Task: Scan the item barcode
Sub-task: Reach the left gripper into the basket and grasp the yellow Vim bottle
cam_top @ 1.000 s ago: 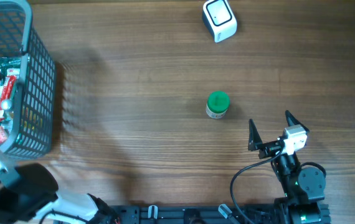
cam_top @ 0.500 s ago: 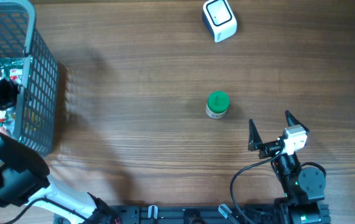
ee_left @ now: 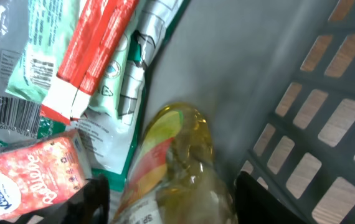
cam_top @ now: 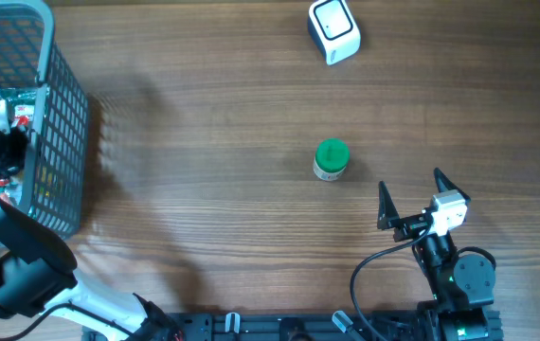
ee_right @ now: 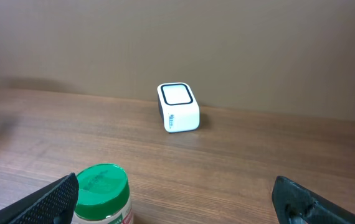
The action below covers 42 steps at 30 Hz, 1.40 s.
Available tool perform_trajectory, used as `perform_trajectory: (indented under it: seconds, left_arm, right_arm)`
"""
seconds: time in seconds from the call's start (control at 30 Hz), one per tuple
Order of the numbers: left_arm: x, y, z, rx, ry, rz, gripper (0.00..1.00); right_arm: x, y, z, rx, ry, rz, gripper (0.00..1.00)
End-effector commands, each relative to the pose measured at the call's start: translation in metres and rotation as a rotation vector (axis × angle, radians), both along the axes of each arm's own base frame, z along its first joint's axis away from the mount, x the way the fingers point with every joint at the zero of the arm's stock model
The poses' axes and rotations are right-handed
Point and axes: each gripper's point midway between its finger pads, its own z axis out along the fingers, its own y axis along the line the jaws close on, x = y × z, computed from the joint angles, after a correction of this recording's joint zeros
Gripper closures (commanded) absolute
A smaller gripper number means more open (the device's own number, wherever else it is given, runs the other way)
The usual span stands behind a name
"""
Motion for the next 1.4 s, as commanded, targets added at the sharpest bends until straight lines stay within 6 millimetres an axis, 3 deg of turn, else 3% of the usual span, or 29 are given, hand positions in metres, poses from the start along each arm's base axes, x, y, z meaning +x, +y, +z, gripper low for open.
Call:
perform_trajectory:
  seconds: [0.0, 0.3, 0.43, 0.57, 0.63, 0.73, 0.83, 0.9, 1.0, 1.07, 1.13, 1.23, 1.37]
  left_arm:
    - [-0.005, -0.004, -0.017, -0.040, 0.031, -0.005, 0.69]
    - [0.016, -0.007, 0.000, -0.080, -0.074, 0.034, 0.78]
    - [0.029, 0.003, 0.029, -0.042, -0.143, 0.084, 0.82]
    - [0.049, 0.020, 0.101, 0.061, -0.319, 0.145, 0.85]
    - [0.057, 0.026, 0.151, 0.116, -0.450, 0.201, 0.85]
    - [0.057, 0.025, 0.212, 0.164, -0.603, 0.265, 0.87]
    - [0.051, 0.012, 0.273, 0.209, -0.779, 0.295, 0.89]
    - [0.048, -0.003, 0.306, 0.221, -0.881, 0.294, 0.90]
    - [0.046, -0.045, 0.350, 0.231, -1.008, 0.211, 0.92]
    - [0.046, -0.075, 0.366, 0.201, -1.060, 0.164, 0.92]
    - [0.048, -0.117, 0.380, 0.158, -1.103, 0.071, 0.93]
    - [0.055, -0.170, 0.381, 0.052, -1.113, -0.016, 0.93]
    - [0.063, -0.238, 0.351, -0.064, -1.001, -0.167, 0.92]
  right_arm:
    - [0.000, -0.001, 0.000, -0.011, -0.006, -0.005, 0.00]
    - [0.000, -0.001, 0.000, -0.011, -0.006, -0.005, 0.01]
    - [0.000, -0.001, 0.000, -0.012, -0.006, -0.005, 0.00]
    - [0.000, -0.001, 0.000, -0.012, -0.006, -0.005, 0.00]
    - [0.000, -0.001, 0.000, -0.011, -0.006, -0.005, 0.00]
    - [0.000, -0.001, 0.000, -0.011, -0.006, -0.005, 0.00]
    - [0.000, -0.001, 0.000, -0.011, -0.006, -0.005, 0.00]
    - [0.000, -0.001, 0.000, -0.011, -0.006, -0.005, 0.00]
    - [0.000, -0.001, 0.000, -0.011, -0.006, -0.005, 0.00]
    - [0.000, -0.001, 0.000, -0.011, -0.006, -0.005, 0.00]
    - [0.000, -0.001, 0.000, -0.012, -0.006, -0.005, 0.00]
    - [0.000, -0.001, 0.000, -0.011, -0.006, -0.005, 0.00]
    - [0.000, -0.001, 0.000, -0.011, -0.006, -0.005, 0.00]
